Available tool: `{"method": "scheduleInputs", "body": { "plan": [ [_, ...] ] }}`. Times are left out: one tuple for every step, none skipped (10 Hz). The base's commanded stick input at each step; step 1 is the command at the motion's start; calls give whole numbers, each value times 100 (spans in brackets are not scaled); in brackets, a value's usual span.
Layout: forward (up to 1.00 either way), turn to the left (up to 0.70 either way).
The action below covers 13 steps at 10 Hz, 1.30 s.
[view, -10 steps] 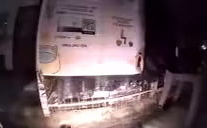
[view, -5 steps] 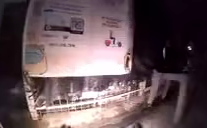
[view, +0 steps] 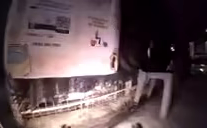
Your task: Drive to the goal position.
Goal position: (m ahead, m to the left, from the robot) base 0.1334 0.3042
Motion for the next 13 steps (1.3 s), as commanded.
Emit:
{"method": "scheduleInputs", "body": {
  "plan": [
    [0,-45],
    [0,-45],
    [0,-45],
    [0,-45],
    [0,-45],
    [0,-45],
    [0,-45],
    [0,-45],
    [0,-45],
    [0,-45],
    [0,-45],
    [0,-45],
    [0,-45]
  ]
}}
